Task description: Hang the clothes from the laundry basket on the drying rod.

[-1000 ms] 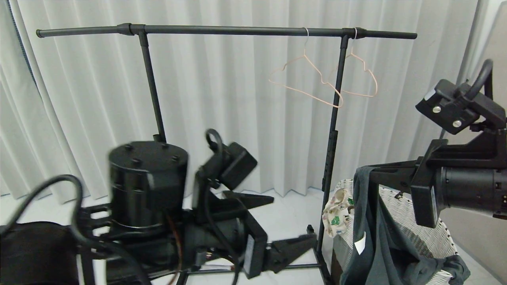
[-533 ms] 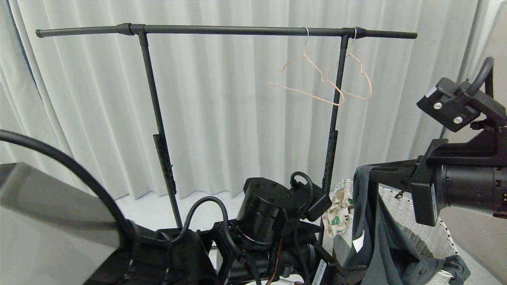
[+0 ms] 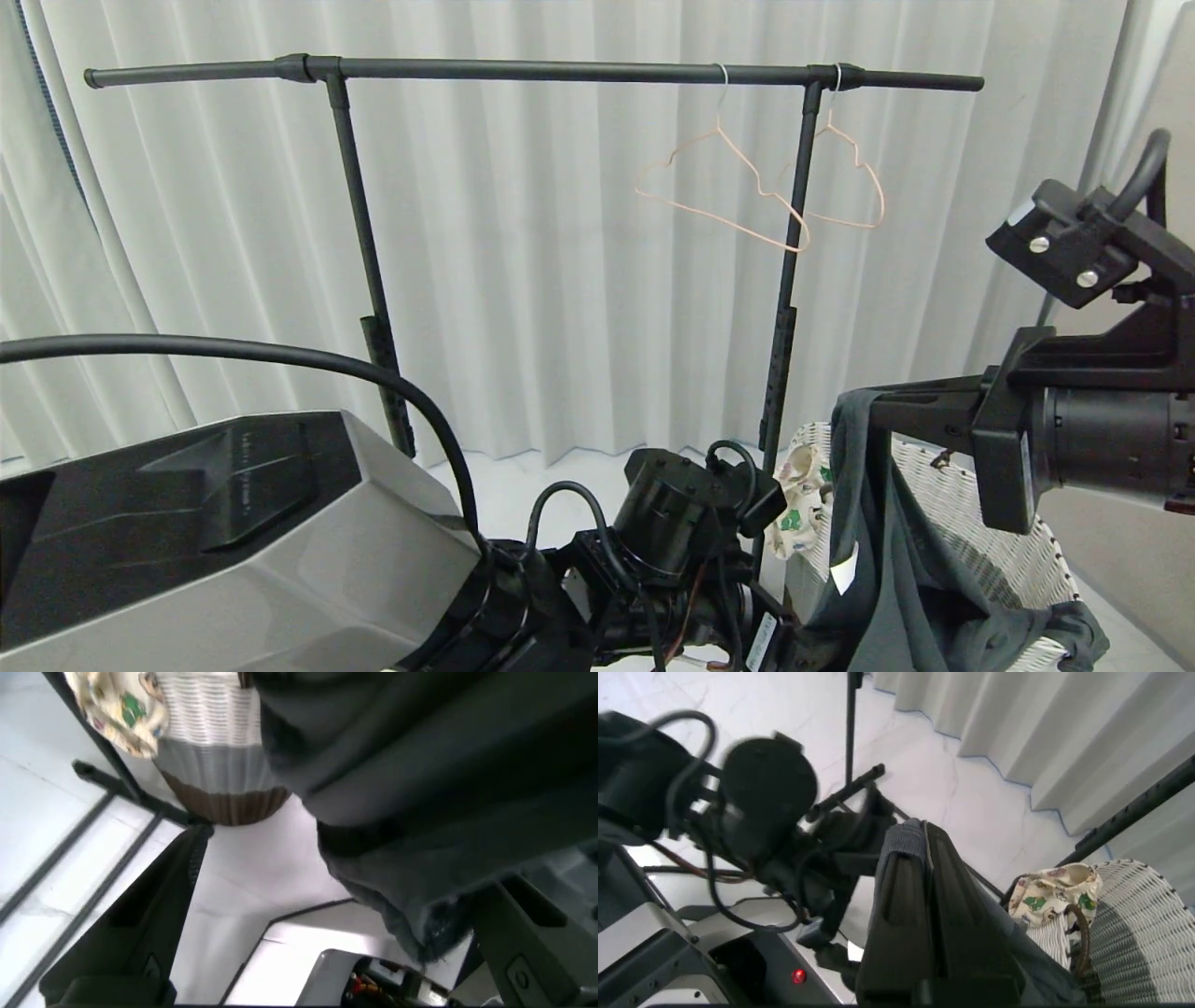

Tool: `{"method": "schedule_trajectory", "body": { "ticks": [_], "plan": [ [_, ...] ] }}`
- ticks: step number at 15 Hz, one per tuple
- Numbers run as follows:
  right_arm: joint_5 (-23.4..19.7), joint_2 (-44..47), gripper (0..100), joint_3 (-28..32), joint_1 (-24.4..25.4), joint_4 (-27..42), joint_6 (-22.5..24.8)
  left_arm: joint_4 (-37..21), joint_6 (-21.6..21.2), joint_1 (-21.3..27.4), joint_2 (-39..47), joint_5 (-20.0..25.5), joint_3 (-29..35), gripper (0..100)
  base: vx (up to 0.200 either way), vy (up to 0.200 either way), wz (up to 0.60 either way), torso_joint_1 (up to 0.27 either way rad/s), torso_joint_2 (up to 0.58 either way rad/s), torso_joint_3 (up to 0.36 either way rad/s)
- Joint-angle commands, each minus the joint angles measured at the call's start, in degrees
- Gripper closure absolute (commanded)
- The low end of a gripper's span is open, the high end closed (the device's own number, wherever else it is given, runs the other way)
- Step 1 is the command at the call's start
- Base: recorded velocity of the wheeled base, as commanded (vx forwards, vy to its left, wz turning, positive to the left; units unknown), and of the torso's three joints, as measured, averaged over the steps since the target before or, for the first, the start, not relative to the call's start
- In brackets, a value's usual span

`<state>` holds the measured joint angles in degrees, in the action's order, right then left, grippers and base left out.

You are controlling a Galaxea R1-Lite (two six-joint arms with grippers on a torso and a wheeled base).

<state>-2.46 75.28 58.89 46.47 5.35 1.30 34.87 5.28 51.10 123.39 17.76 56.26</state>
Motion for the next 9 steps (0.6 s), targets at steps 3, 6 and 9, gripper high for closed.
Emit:
{"method": "schedule_trajectory", "body": {
  "ticks": [3, 6, 9],
  "plan": [
    [0.09, -0.31, 100, -0.01, 0.02, 0.01, 0.1, 0.03, -0.01, -0.04, 1.24, -0.1, 0.34, 100, 0.0, 0.0, 0.0, 0.0, 0.0, 0.0],
    [0.62, -0.57, 100, -0.36, -1.91, 0.01, 0.19, 0.12, 0.87, 0.23, -1.75, -2.38, -2.03, 100, 0.0, 0.0, 0.0, 0.0, 0.0, 0.0],
    [0.62, -0.66, 100, -0.27, -5.51, 0.01, 0.54, 0.12, 10.54, 2.51, -12.04, -9.32, -6.87, 100, 0.0, 0.0, 0.0, 0.0, 0.0, 0.0]
  ]
}}
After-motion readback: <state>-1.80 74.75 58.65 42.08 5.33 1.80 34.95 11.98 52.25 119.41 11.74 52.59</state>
